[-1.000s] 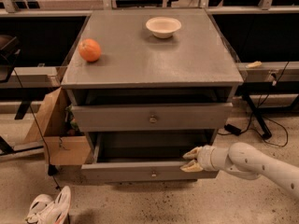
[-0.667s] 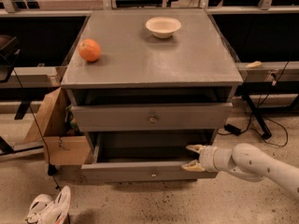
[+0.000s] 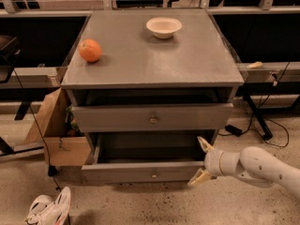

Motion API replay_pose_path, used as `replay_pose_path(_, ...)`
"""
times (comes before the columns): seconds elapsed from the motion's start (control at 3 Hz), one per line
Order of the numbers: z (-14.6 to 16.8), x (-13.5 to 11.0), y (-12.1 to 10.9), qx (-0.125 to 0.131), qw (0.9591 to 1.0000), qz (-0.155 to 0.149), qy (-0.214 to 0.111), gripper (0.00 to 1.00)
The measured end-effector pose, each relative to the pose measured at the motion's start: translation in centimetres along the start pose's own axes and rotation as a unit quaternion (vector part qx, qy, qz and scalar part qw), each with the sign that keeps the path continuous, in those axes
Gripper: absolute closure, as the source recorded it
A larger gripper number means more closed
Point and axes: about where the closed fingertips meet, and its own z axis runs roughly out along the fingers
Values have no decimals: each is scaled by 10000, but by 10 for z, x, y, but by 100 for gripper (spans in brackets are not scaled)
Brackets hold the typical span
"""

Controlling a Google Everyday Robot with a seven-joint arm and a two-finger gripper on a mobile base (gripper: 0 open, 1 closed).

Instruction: Close middle drawer

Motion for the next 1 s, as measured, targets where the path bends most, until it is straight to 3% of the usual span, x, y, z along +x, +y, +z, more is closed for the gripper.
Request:
replay_pose_path(0.33, -16, 2, 13, -80, 9998, 19, 163, 18)
replay_pose_path(1.0, -20, 37, 44, -298, 9978, 446, 383, 65)
